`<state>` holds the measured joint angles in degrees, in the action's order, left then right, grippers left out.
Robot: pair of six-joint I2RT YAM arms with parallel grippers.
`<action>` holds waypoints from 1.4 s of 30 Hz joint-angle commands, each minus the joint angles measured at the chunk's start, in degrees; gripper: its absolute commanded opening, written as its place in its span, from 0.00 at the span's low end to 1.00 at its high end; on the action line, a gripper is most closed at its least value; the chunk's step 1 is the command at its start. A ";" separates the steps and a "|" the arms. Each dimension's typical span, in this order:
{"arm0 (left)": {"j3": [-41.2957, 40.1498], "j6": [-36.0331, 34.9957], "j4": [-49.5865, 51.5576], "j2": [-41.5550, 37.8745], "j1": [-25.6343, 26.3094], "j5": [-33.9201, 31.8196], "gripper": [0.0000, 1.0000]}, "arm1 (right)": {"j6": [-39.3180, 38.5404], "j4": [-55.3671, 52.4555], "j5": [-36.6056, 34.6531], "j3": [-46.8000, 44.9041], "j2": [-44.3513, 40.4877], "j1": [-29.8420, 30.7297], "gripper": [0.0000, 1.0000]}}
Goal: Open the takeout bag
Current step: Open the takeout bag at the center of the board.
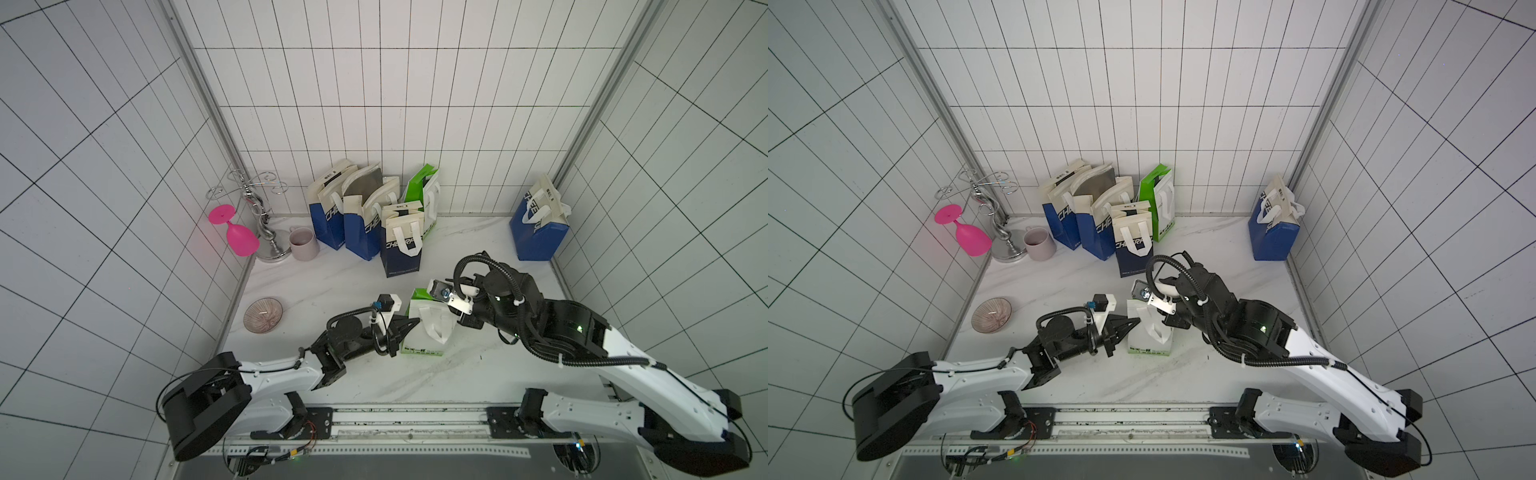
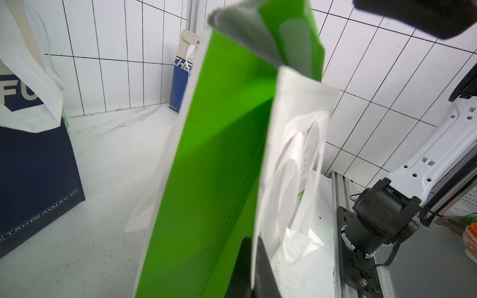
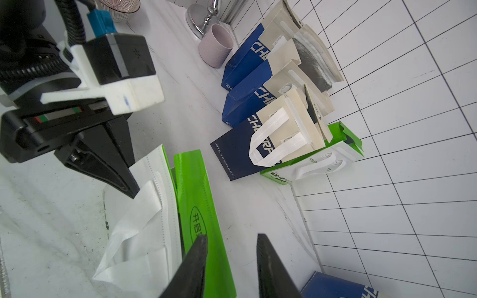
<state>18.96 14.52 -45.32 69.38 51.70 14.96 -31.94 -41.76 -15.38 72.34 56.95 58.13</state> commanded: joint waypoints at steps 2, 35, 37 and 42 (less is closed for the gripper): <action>1.25 -0.37 -0.41 -0.74 0.15 -0.30 0.00 | 3.64 -3.61 4.22 -6.20 -4.59 0.43 0.40; 1.46 -0.78 0.29 -0.93 0.15 0.14 0.00 | 3.47 5.28 -5.79 0.47 6.27 -1.74 0.44; 1.45 -0.75 0.31 -1.00 0.16 0.15 0.00 | 3.40 5.11 -4.95 1.08 5.93 -2.09 0.44; 1.48 -0.79 0.29 -0.83 0.15 0.17 0.00 | 3.12 4.24 -4.83 2.96 6.58 -2.84 0.43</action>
<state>19.29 14.11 -44.73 69.38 51.68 14.44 -28.77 -37.28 -20.45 67.92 63.48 56.10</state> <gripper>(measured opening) 0.050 0.434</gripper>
